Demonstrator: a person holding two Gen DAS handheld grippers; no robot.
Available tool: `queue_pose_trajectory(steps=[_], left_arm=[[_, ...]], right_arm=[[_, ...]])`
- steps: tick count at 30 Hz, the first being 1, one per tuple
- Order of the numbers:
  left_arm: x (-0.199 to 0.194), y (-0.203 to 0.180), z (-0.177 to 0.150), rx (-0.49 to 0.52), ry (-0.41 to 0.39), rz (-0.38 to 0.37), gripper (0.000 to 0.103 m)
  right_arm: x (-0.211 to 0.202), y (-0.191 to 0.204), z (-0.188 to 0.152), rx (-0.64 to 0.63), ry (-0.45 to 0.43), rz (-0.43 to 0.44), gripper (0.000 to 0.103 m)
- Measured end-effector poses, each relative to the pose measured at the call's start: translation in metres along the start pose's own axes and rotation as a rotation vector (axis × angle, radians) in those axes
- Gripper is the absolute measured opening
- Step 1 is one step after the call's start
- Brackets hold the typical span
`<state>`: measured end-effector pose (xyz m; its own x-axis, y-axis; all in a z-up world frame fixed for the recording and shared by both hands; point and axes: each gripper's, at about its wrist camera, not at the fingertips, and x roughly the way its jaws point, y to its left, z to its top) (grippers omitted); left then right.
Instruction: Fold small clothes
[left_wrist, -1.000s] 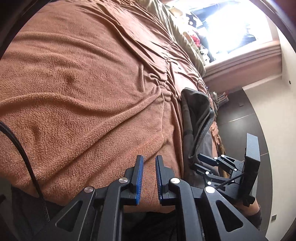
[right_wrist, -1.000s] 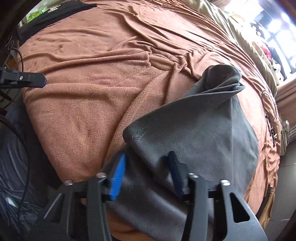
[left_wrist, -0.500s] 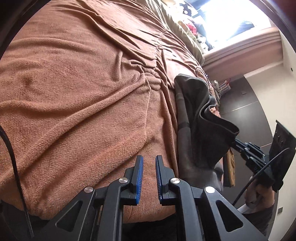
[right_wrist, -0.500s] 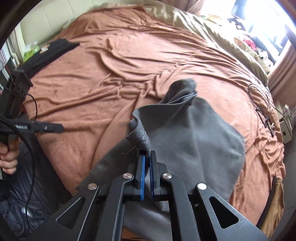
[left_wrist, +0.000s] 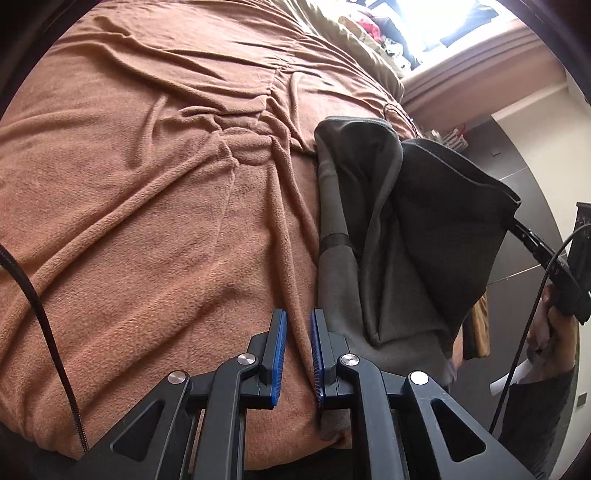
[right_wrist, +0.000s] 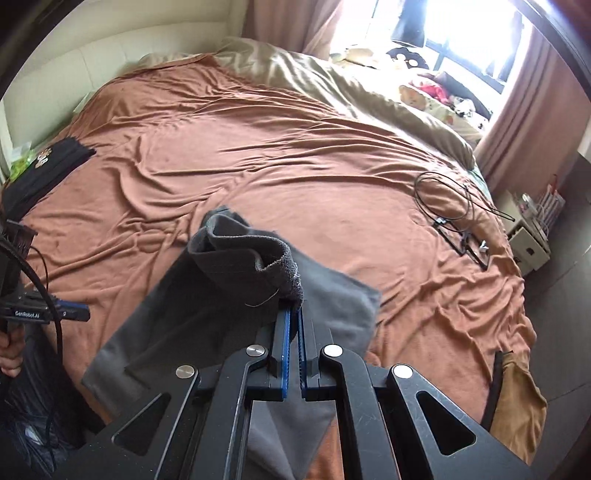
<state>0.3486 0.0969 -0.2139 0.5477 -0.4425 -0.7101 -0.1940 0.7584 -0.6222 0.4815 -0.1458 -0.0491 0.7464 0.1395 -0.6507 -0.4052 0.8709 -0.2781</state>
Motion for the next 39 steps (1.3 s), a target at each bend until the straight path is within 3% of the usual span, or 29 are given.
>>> queue_pose_trajectory(steps=[9, 18, 24, 28, 31, 34, 35, 39], left_arm=[[0.027, -0.027, -0.004, 0.042, 0.046, 0.047, 0.013], [0.040, -0.035, -0.002, 0.053, 0.060, 0.098, 0.013], [0.039, -0.043, 0.019, 0.083, 0.050, 0.129, 0.013], [0.034, -0.054, 0.038, 0.118, 0.022, 0.152, 0.026], [0.033, -0.061, 0.050, 0.141, 0.007, 0.158, 0.028], [0.036, -0.065, 0.064, 0.154, 0.006, 0.164, 0.029], [0.037, -0.067, 0.068, 0.157, 0.003, 0.169, 0.029], [0.041, -0.071, 0.080, 0.168, -0.003, 0.170, 0.029]], right_arm=[[0.064, -0.056, 0.003, 0.121, 0.037, -0.023, 0.000], [0.117, -0.094, 0.005, 0.252, 0.063, 0.034, 0.000], [0.145, -0.113, -0.005, 0.354, 0.080, 0.093, 0.000], [0.160, -0.123, -0.008, 0.409, 0.105, 0.136, 0.002], [0.164, -0.136, -0.014, 0.463, 0.105, 0.166, 0.004], [0.162, -0.149, -0.025, 0.518, 0.101, 0.208, 0.023], [0.161, -0.151, -0.030, 0.532, 0.101, 0.218, 0.035], [0.153, -0.151, -0.048, 0.552, 0.099, 0.293, 0.039]])
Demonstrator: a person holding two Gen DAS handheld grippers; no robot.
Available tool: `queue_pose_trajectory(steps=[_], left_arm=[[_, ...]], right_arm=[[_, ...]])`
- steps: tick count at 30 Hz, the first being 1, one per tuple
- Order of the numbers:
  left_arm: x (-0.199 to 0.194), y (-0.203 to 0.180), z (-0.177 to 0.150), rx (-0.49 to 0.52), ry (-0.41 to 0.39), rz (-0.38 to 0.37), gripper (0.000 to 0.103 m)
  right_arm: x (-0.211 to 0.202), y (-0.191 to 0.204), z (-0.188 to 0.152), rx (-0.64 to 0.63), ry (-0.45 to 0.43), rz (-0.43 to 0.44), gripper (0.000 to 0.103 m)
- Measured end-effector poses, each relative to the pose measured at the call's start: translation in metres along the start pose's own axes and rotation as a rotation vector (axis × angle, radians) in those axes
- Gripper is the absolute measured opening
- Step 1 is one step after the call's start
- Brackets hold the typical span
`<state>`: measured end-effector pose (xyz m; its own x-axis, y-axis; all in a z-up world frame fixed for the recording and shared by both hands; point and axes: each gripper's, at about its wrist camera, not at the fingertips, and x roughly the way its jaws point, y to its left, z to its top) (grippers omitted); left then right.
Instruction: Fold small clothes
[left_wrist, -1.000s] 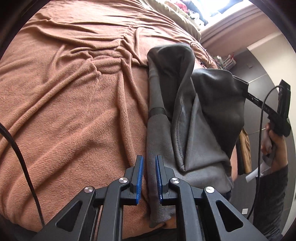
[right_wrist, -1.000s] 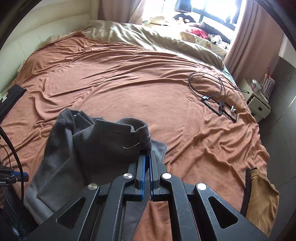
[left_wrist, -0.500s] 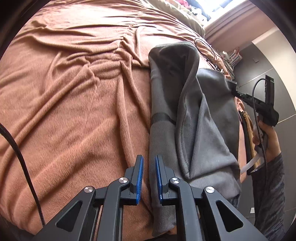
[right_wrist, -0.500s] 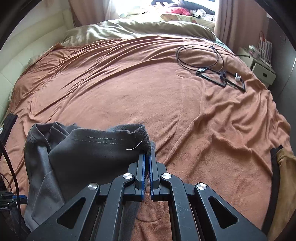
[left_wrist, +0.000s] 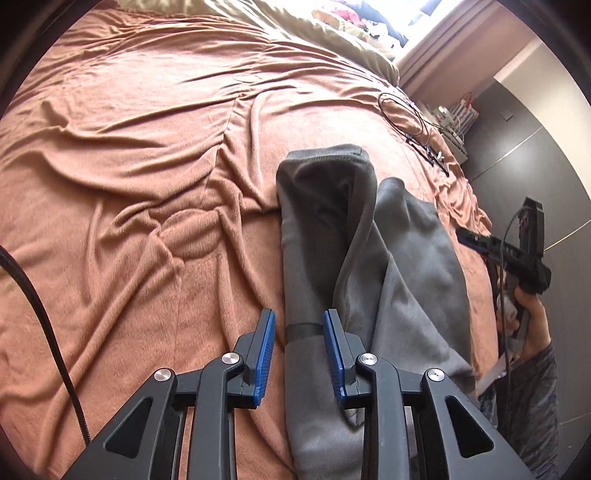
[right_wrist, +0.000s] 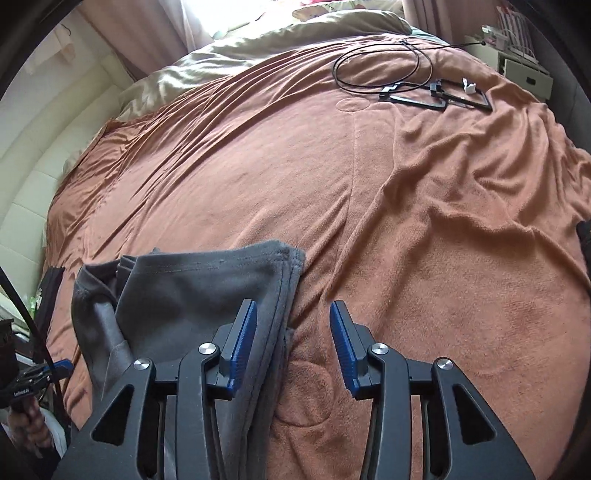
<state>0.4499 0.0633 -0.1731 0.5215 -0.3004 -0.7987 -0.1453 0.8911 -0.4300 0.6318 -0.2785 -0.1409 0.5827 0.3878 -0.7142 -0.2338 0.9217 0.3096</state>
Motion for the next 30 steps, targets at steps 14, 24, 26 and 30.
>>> queue_pose_trajectory(steps=[14, 24, 26, 30], left_arm=[[-0.008, -0.022, 0.056, 0.077, -0.013, 0.051, 0.049], [0.018, -0.076, 0.122, 0.261, 0.010, 0.154, 0.059], [0.031, -0.086, 0.132, 0.303, 0.033, 0.181, 0.059], [0.066, -0.098, 0.146, 0.391, 0.109, 0.260, 0.059]], right_arm=[[-0.019, 0.006, -0.029, -0.068, 0.029, -0.003, 0.039], [-0.010, 0.011, -0.035, -0.036, 0.027, 0.011, 0.039], [-0.009, 0.013, -0.035, -0.033, 0.025, 0.016, 0.039], [-0.009, 0.015, -0.034, -0.038, 0.016, 0.023, 0.039]])
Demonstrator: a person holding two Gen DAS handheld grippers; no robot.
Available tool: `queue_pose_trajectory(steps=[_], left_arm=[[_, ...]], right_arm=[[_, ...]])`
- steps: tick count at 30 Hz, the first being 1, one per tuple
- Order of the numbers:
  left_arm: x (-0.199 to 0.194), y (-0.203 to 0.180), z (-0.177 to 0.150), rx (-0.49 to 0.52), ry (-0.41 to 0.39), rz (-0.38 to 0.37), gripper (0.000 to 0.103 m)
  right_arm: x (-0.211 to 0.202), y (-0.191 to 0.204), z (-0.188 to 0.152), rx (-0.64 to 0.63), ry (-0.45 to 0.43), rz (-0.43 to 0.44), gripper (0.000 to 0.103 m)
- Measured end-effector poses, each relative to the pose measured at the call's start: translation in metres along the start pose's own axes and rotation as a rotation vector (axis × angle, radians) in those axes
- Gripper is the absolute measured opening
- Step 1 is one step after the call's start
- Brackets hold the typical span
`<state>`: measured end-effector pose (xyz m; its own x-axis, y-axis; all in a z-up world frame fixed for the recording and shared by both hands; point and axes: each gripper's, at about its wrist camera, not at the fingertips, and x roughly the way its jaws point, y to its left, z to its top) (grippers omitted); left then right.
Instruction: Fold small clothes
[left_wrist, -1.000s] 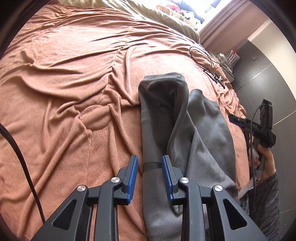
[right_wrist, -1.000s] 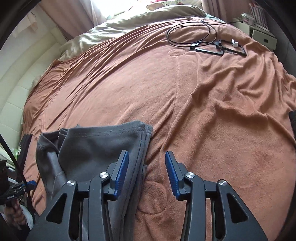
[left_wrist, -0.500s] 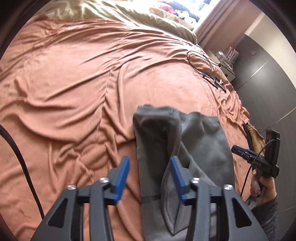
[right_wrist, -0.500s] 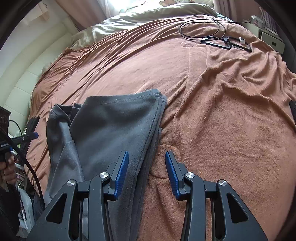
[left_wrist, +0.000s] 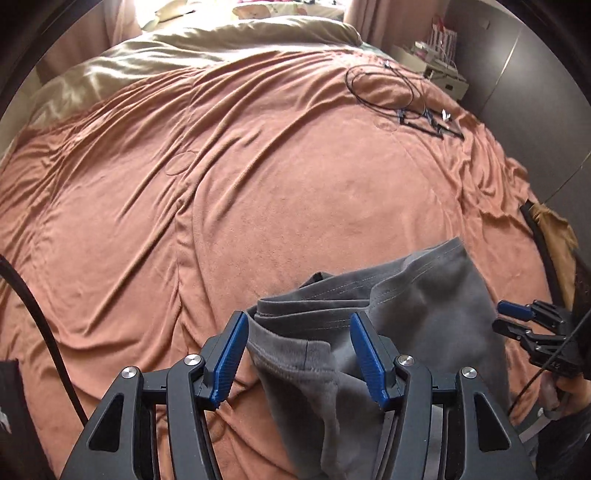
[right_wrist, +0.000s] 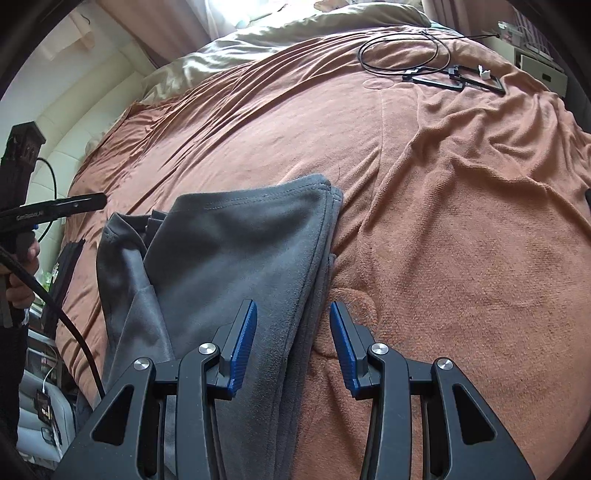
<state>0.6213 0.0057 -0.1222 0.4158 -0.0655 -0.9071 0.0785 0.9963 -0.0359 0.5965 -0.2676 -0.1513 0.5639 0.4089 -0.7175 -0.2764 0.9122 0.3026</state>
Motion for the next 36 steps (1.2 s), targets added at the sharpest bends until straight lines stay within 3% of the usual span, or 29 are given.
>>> queue_pose_trajectory(steps=[5, 14, 17, 19, 22, 26, 29, 36], left_arm=[[0.040, 0.003, 0.013, 0.044, 0.116, 0.037, 0.059], [0.088, -0.001, 0.018, 0.176, 0.296, 0.001, 0.059], [0.095, -0.005, 0.017, 0.217, 0.306, 0.023, 0.052], [0.098, -0.005, 0.016, 0.229, 0.313, 0.041, 0.030], [0.100, -0.007, 0.015, 0.245, 0.314, 0.055, 0.010], [0.095, -0.011, 0.014, 0.275, 0.295, 0.086, 0.007], [0.090, -0.001, 0.016, 0.277, 0.277, 0.139, 0.007], [0.087, 0.020, 0.020, 0.225, 0.240, 0.168, 0.007]], right_arm=[[0.004, 0.000, 0.001, -0.007, -0.001, 0.013, 0.039], [0.014, 0.002, 0.003, -0.029, 0.006, 0.037, 0.039], [0.018, 0.002, 0.004, -0.027, 0.009, 0.028, 0.039], [0.021, 0.001, 0.007, -0.020, 0.009, 0.019, 0.039], [0.027, 0.001, 0.012, -0.018, 0.012, -0.022, 0.039], [0.035, 0.006, 0.018, -0.026, 0.021, -0.060, 0.038], [0.046, 0.007, 0.017, -0.026, 0.055, -0.101, 0.025], [0.049, 0.009, 0.017, -0.007, 0.059, -0.109, 0.025]])
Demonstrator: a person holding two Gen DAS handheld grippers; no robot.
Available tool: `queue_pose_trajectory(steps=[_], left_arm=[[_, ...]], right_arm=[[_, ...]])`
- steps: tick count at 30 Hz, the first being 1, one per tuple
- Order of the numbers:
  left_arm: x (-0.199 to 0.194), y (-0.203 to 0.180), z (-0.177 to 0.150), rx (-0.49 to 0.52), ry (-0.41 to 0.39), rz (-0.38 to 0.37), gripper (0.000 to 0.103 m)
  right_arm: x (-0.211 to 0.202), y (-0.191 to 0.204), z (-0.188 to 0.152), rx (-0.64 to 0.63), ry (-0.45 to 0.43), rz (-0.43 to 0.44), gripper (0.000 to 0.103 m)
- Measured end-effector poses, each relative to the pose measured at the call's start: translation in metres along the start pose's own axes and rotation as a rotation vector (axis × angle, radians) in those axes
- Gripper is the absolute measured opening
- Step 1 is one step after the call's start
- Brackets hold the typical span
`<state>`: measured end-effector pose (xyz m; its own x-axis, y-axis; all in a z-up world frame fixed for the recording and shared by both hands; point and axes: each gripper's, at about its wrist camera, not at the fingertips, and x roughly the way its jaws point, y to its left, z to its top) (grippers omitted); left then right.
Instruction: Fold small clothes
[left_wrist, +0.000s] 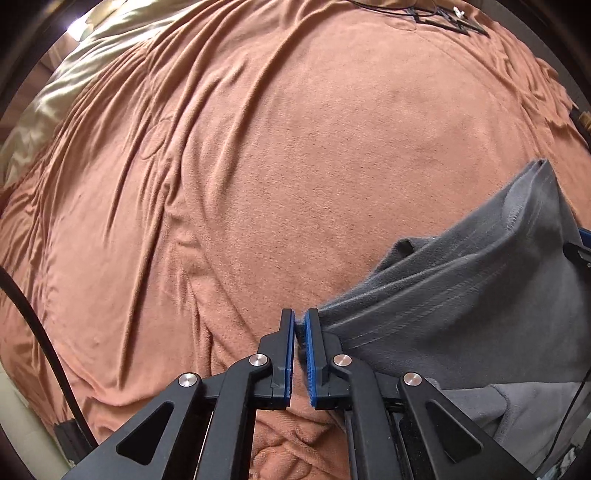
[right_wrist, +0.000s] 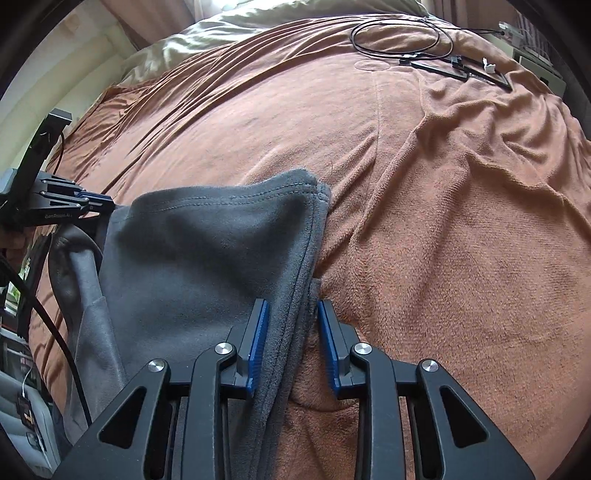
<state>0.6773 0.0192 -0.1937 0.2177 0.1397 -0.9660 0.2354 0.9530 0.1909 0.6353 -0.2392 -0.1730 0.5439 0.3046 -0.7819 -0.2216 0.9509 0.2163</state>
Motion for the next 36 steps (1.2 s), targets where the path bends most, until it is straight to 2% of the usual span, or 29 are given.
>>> queue_pose_trajectory(steps=[3, 5, 8, 10, 13, 21, 36], left_arm=[[-0.009, 0.016, 0.001, -0.051, -0.033, 0.002, 0.007], [-0.017, 0.025, -0.002, -0.081, -0.058, -0.035, 0.008], [-0.028, 0.034, -0.011, -0.101, -0.084, -0.065, 0.011], [-0.036, 0.037, -0.021, -0.112, -0.096, -0.081, 0.022], [-0.046, 0.038, -0.038, -0.136, -0.121, -0.110, 0.028], [-0.068, 0.032, -0.107, -0.210, -0.186, -0.196, 0.029], [-0.067, 0.006, -0.213, -0.346, -0.247, -0.323, 0.029]], right_arm=[[-0.013, 0.002, 0.000, -0.004, -0.014, -0.013, 0.025], [-0.026, 0.004, -0.001, -0.024, -0.027, -0.016, 0.025], [-0.048, 0.014, -0.006, -0.066, -0.054, -0.041, 0.033], [-0.059, 0.021, -0.011, -0.094, -0.065, -0.051, 0.040], [-0.074, 0.034, -0.019, -0.139, -0.072, -0.058, 0.040], [-0.103, 0.069, -0.051, -0.256, -0.072, -0.061, 0.040], [-0.105, 0.143, -0.098, -0.531, -0.017, -0.028, 0.040]])
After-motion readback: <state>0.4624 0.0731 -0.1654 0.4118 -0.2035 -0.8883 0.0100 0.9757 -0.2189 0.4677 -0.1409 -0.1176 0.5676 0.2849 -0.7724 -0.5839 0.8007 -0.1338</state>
